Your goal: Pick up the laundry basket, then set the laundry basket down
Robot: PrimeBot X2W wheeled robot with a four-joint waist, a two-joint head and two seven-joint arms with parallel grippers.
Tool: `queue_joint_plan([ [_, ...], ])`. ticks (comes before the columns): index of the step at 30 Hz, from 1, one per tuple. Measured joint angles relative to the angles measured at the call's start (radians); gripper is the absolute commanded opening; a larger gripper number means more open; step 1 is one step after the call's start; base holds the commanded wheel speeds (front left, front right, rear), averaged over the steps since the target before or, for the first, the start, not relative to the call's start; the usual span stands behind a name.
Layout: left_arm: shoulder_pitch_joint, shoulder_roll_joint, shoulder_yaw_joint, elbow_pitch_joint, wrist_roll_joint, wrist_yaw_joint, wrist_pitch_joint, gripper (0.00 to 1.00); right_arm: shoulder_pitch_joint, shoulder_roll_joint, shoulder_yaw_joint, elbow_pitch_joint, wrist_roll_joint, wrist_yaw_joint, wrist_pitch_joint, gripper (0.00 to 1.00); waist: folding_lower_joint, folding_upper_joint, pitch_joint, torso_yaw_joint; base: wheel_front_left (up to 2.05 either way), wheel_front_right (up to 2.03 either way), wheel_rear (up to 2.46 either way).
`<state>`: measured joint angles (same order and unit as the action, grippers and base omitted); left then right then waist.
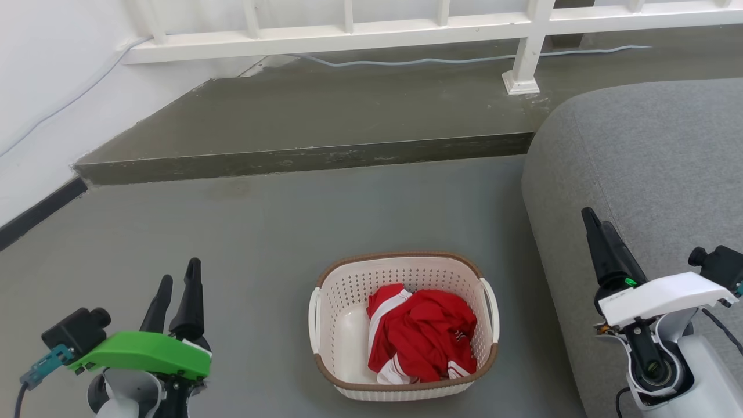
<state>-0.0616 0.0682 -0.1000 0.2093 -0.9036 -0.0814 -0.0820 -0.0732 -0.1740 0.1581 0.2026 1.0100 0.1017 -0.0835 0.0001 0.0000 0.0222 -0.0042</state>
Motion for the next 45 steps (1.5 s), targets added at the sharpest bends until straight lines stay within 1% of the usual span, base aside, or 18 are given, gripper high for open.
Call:
queue_joint_plan([
  [1,0.0,-0.001,0.0,-0.002,0.013,0.003,-0.006,1.0,0.0,0.003,0.001,-0.001,-0.013,-0.007,-0.001,1.0,0.0,0.0,0.0,0.0,0.0,0.0,0.0],
  [6,0.0,-0.009,-0.008,-0.019,0.097,0.011,-0.027,1.0,-0.004,0.007,0.01,-0.01,-0.099,-0.016,-0.023,1.0,0.0,0.0,0.001,0.0,0.0,0.0,0.0],
  [13,-0.001,-0.011,-0.025,-0.03,0.202,0.02,-0.051,1.0,-0.011,0.008,0.025,-0.023,-0.192,-0.017,-0.048,1.0,0.0,0.0,0.002,0.0,0.0,0.0,0.0],
  [34,-0.006,-0.015,-0.061,-0.069,0.504,0.021,-0.124,1.0,-0.021,0.007,0.072,-0.044,-0.474,-0.016,-0.12,1.0,0.0,0.0,0.012,-0.003,0.0,0.0,0.0],
  [45,-0.022,-0.017,-0.067,-0.094,0.645,0.021,-0.161,1.0,-0.021,0.006,0.092,-0.05,-0.616,-0.014,-0.159,1.0,0.0,0.0,0.021,-0.006,0.0,0.0,0.0],
])
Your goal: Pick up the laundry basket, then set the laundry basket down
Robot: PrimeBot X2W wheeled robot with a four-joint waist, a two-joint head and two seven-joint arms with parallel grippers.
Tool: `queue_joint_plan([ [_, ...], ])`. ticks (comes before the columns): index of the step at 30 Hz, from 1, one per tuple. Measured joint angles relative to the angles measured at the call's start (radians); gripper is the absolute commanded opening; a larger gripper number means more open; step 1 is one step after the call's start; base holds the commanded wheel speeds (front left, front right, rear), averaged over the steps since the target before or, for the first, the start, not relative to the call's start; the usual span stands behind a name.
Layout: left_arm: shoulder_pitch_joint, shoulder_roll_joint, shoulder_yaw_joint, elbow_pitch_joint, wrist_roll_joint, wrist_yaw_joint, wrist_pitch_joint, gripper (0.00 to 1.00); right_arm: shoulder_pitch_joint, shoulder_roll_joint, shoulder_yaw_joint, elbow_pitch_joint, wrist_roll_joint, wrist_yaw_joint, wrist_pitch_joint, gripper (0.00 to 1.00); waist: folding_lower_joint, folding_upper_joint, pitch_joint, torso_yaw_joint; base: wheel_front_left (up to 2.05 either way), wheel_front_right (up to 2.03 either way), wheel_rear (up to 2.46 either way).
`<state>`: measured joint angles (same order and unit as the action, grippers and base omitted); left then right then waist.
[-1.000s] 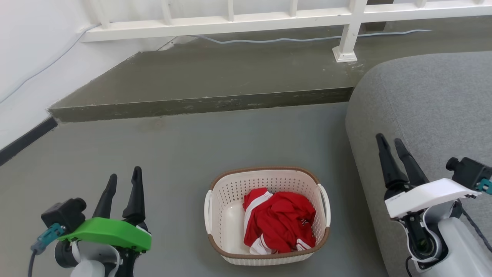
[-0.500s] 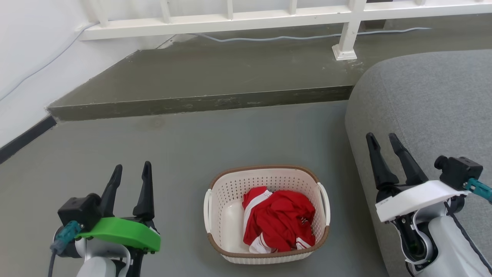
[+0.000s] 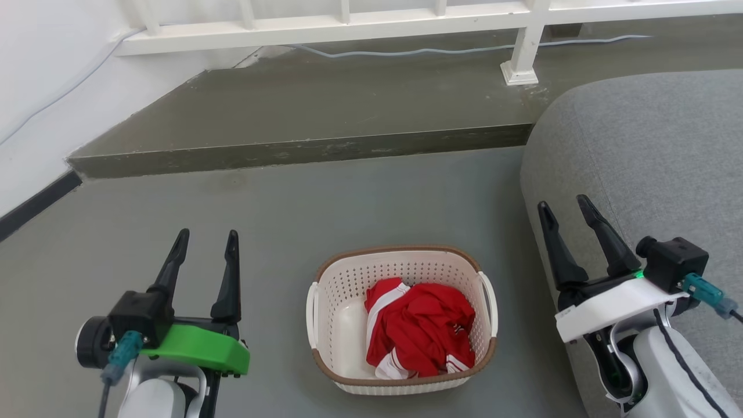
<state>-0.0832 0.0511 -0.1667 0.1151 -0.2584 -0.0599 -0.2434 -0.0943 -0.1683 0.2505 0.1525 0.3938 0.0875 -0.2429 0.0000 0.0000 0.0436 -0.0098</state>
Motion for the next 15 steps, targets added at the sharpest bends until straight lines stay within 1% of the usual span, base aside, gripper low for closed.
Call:
queue_joint_plan([
  [3,0.0,-0.001,-0.002,-0.001,0.034,0.0,-0.009,1.0,0.0,0.0,0.002,0.0,-0.033,0.0,-0.007,1.0,0.0,0.0,0.001,-0.001,0.0,0.0,0.0],
  [8,0.0,-0.001,0.001,0.001,0.035,0.0,-0.009,1.0,0.0,0.001,-0.005,0.0,-0.037,0.007,-0.007,1.0,0.0,0.0,0.004,-0.004,0.0,0.0,0.0],
  [15,0.0,-0.003,0.007,0.0,0.035,0.0,-0.009,1.0,0.0,0.009,-0.024,0.003,-0.043,0.008,-0.008,1.0,0.0,0.0,0.014,-0.009,0.0,0.0,0.0],
])
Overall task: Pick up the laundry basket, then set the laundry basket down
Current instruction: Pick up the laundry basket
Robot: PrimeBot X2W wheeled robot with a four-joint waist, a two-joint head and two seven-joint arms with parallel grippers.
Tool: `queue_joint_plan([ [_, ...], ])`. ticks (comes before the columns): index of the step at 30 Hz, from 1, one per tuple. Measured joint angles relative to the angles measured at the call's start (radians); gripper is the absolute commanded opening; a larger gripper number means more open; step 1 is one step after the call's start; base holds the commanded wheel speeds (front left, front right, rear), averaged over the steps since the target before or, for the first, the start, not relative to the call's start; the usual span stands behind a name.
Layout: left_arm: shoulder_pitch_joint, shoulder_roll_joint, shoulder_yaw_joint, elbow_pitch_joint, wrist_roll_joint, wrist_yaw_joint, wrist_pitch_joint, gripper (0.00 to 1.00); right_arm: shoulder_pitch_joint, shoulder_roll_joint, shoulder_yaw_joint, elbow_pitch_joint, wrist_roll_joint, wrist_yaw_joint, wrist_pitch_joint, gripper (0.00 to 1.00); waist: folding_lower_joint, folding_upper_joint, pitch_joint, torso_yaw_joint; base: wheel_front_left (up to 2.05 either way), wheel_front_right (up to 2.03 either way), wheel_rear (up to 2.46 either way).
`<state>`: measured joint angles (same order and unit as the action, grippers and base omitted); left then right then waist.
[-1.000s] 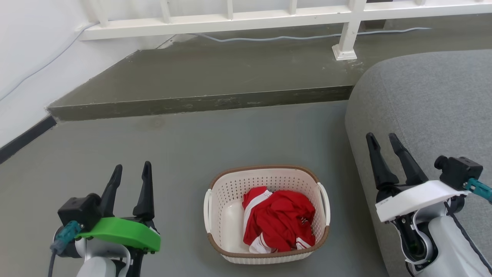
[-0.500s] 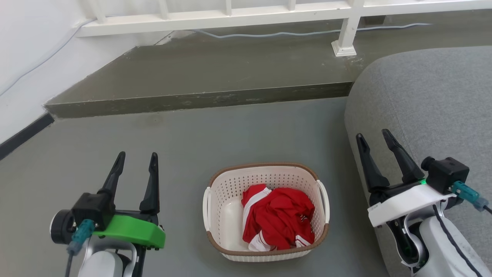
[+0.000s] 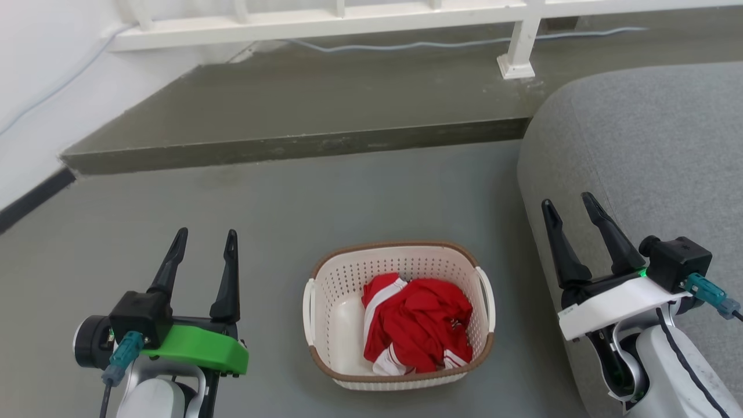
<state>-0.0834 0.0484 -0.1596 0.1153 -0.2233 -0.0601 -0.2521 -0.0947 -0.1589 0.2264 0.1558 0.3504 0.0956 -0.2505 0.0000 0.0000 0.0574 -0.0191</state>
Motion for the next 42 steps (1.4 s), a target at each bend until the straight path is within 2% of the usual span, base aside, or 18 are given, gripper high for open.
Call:
queue_joint_plan([
  [19,-0.088,-0.003,-0.001,0.021,-0.001,-0.012,0.0,1.0,-0.07,0.021,-0.043,0.086,-0.007,0.0,-0.001,1.0,0.0,0.0,0.161,-0.026,0.0,0.0,0.0],
  [35,-0.243,-0.009,-0.015,0.21,-0.029,-0.028,-0.001,1.0,-0.243,0.026,-0.03,0.274,-0.006,0.01,-0.001,1.0,0.0001,0.0,0.383,-0.028,0.0,0.0,0.0],
  [42,-0.373,-0.012,-0.031,0.318,-0.062,-0.037,-0.001,1.0,-0.352,0.036,-0.026,0.413,0.003,0.01,0.016,1.0,0.0001,0.0,0.497,-0.032,0.0,0.0,0.0],
])
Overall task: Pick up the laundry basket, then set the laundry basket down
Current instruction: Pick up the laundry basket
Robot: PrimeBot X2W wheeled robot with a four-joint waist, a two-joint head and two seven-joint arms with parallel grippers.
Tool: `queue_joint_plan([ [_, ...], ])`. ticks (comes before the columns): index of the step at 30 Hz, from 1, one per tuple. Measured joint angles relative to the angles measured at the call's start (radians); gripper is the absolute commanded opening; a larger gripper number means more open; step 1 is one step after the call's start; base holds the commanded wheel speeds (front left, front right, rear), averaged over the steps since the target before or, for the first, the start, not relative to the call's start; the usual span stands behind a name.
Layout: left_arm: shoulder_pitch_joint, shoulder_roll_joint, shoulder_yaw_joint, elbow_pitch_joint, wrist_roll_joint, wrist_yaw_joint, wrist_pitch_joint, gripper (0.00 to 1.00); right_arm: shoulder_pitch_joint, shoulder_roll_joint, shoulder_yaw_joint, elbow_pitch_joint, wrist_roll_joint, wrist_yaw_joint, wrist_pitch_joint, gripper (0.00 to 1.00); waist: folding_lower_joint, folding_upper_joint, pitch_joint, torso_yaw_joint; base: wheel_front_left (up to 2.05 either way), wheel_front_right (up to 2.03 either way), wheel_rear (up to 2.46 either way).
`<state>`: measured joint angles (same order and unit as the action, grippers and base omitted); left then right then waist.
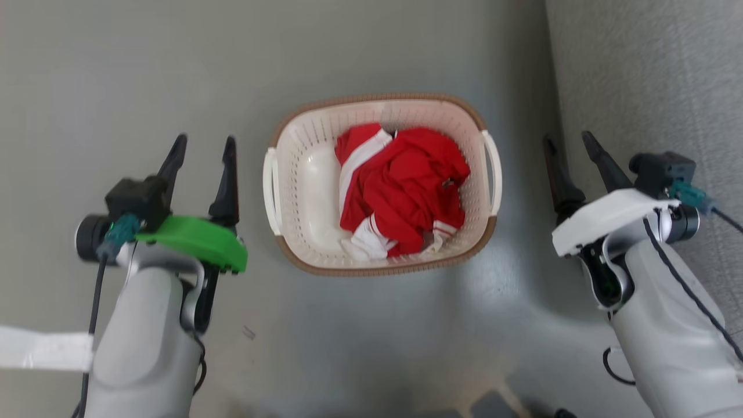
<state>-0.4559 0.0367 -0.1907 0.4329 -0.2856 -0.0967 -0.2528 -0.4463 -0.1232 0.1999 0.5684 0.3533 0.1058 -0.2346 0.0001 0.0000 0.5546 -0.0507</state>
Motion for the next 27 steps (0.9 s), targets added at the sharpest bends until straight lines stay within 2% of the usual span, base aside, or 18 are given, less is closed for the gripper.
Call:
queue_joint_plan([
  [7,-0.111,-0.004,-0.032,0.1,-0.017,-0.002,0.014,1.0,-0.108,0.003,0.012,0.1,0.002,0.008,0.037,1.0,0.0,0.0,0.101,-0.003,0.0,0.0,0.0],
  [12,-0.178,-0.007,-0.049,0.17,-0.081,-0.009,0.033,1.0,-0.178,0.009,0.029,0.169,0.008,0.008,0.072,1.0,-0.0001,0.0,0.173,-0.003,0.0,0.0,0.0],
  [17,-0.248,-0.008,-0.07,0.239,-0.095,-0.009,0.046,1.0,-0.242,0.022,0.046,0.228,0.007,0.008,0.097,1.0,-0.0001,0.0,0.241,-0.003,0.0,0.0,0.0],
  [27,-0.347,-0.011,-0.133,0.353,-0.156,-0.01,0.063,1.0,-0.351,0.033,0.077,0.322,0.007,0.009,0.113,1.0,-0.0001,0.0,0.354,0.005,0.0,0.0,0.0],
])
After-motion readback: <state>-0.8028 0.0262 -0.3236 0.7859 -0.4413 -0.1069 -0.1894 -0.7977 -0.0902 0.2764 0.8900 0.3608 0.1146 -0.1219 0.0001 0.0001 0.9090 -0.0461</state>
